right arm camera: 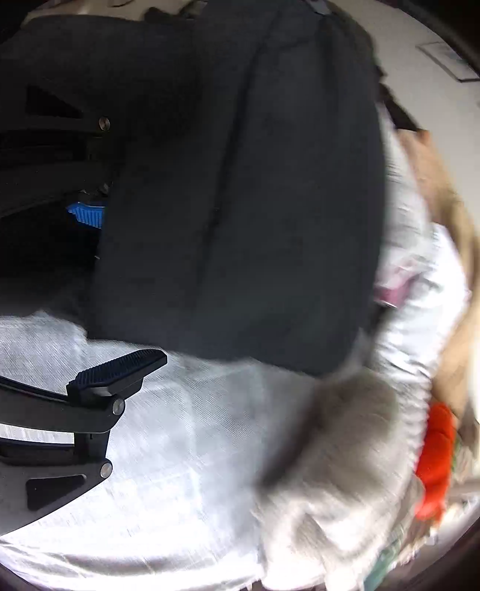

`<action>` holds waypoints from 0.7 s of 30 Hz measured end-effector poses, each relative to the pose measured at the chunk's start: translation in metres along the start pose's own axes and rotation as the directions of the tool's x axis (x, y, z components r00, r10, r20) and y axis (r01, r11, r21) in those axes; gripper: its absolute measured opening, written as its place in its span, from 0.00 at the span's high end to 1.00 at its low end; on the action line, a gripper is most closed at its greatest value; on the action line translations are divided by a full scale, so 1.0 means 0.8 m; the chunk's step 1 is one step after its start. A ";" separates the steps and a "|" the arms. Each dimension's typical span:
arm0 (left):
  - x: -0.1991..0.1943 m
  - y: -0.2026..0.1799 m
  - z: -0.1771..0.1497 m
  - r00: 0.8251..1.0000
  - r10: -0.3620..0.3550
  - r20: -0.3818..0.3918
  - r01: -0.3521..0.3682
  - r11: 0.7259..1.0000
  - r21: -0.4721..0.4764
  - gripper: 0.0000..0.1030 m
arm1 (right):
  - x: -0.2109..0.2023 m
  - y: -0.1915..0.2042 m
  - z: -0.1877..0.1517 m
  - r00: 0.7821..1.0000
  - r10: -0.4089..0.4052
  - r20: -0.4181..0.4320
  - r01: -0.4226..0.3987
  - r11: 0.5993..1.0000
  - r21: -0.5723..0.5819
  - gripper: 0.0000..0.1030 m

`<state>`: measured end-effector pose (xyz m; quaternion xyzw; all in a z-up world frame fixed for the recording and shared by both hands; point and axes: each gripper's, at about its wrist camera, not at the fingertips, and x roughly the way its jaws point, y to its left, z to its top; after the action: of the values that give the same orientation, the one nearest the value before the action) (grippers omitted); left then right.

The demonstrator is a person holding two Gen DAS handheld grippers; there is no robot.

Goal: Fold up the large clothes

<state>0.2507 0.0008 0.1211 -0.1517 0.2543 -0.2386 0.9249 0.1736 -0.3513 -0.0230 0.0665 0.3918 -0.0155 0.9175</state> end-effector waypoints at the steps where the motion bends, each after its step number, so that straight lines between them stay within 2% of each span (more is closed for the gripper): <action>1: -0.003 -0.007 0.004 1.000 -0.013 0.005 0.013 1.000 0.009 0.93 | -0.018 -0.008 0.008 0.997 -0.038 0.066 0.037 0.999 0.022 0.41; 2: -0.002 -0.012 0.007 1.000 -0.024 0.005 0.024 1.000 0.018 0.93 | -0.031 -0.018 0.013 0.991 -0.077 0.112 0.071 0.996 0.050 0.44; 4: 0.006 -0.026 0.006 0.999 -0.039 -0.010 0.039 0.998 0.047 0.93 | -0.042 -0.034 0.019 0.988 -0.078 0.131 0.067 0.994 0.089 0.54; 6: 0.015 -0.036 0.000 1.000 -0.019 -0.018 0.020 0.997 0.077 0.93 | -0.038 -0.038 0.017 0.992 -0.084 0.095 0.075 0.992 0.098 0.62; 11: 0.026 -0.030 -0.008 0.999 0.040 -0.025 -0.038 0.997 0.073 0.93 | 0.005 -0.024 -0.005 0.994 -0.112 -0.013 0.112 0.992 0.057 0.64; 12: 0.028 -0.023 -0.012 0.998 0.056 -0.037 -0.053 0.996 0.072 0.93 | 0.012 -0.021 -0.010 0.988 -0.150 -0.030 0.151 0.988 0.027 0.82; 14: 0.037 -0.010 -0.025 0.993 0.086 -0.076 -0.081 0.994 0.074 0.93 | 0.003 -0.007 -0.011 0.960 -0.279 0.019 0.280 0.959 -0.051 0.84; 15: 0.046 0.000 -0.038 0.988 0.129 -0.088 -0.120 0.988 0.102 0.93 | -0.004 0.002 -0.013 0.941 -0.333 0.060 0.337 0.938 -0.074 0.85; 17: 0.067 0.021 -0.061 0.975 0.166 -0.146 -0.152 0.983 0.101 0.93 | 0.016 0.013 -0.023 0.911 -0.411 0.031 0.410 0.900 -0.148 0.85; 18: 0.084 0.037 -0.077 0.962 0.192 -0.196 -0.176 0.980 0.097 0.93 | 0.030 0.019 -0.031 0.897 -0.441 0.012 0.435 0.880 -0.192 0.85; 20: 0.113 0.069 -0.111 0.931 0.236 -0.279 -0.217 0.971 0.095 0.91 | 0.032 0.026 -0.036 0.889 -0.456 0.040 0.452 0.861 -0.232 0.83; 21: 0.127 0.085 -0.127 0.909 0.255 -0.330 -0.235 0.967 0.099 0.89 | 0.027 0.028 -0.038 0.895 -0.444 0.040 0.439 0.864 -0.248 0.79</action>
<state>0.2970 -0.0113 -0.0306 -0.0488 0.4204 -0.1503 0.8935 0.1683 -0.3244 -0.0570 -0.1410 0.4039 -0.1748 0.8868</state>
